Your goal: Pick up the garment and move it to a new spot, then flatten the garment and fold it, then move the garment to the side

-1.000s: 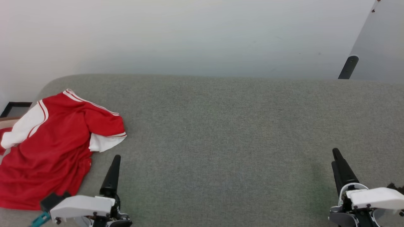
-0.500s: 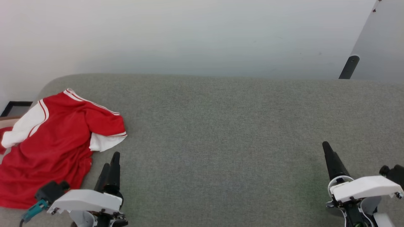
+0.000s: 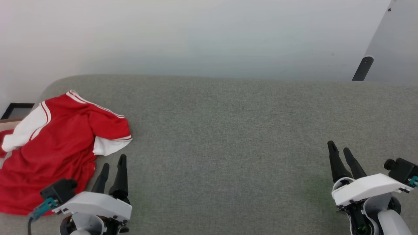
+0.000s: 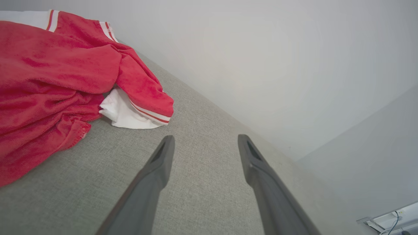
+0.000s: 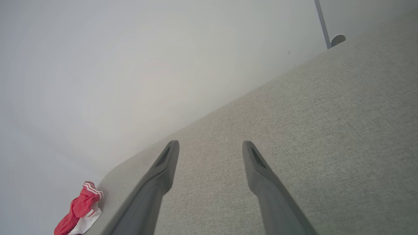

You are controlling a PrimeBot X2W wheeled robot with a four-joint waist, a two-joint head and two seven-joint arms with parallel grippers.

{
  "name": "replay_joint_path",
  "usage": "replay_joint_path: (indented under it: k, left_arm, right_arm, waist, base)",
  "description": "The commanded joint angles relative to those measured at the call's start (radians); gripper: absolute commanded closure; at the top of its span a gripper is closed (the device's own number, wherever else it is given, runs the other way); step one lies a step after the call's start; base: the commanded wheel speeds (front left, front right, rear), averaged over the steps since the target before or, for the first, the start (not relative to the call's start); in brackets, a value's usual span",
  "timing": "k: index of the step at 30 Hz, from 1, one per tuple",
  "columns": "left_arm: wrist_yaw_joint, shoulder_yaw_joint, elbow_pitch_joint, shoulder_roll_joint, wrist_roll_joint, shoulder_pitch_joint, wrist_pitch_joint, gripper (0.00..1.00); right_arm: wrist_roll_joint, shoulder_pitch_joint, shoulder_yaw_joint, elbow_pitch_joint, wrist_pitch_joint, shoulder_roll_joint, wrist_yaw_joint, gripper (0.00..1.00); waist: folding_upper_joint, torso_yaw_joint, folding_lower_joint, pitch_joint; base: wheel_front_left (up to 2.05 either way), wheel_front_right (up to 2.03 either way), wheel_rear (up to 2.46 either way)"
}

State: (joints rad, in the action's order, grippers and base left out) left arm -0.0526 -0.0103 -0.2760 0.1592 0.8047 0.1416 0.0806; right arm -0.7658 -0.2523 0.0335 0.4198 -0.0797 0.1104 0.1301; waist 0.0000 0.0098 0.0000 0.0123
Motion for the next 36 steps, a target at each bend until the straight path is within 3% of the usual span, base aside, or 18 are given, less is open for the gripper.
replay_joint_path:
  k: [1, 25, 36]
  left_arm:
    - [0.007, -0.004, 0.008, 0.010, -0.035, 0.025, 0.009, 0.00]
    - [0.021, -0.019, 0.020, 0.044, -0.320, 0.025, 0.077, 0.00]
    - [-0.003, -0.008, 0.018, 0.045, -0.408, 0.011, 0.105, 0.00]
  right_arm:
    - [0.038, -0.034, 0.003, -0.004, -0.010, 0.003, 0.001, 0.00]
    - [0.382, -0.080, -0.010, 0.024, -0.079, -0.002, 0.001, 0.00]
    - [0.497, -0.088, -0.011, 0.024, -0.106, -0.004, 0.001, 0.00]
  waist:
    - [0.0000, 0.000, 0.0000, 0.001]
    - [0.0000, 0.004, 0.0000, 0.008]
    - [0.0000, 0.006, 0.0000, 0.011]
  base:
    - [0.00, 0.00, 0.00]
    - [0.00, 0.00, 0.00]
    - [0.00, 0.00, 0.00]
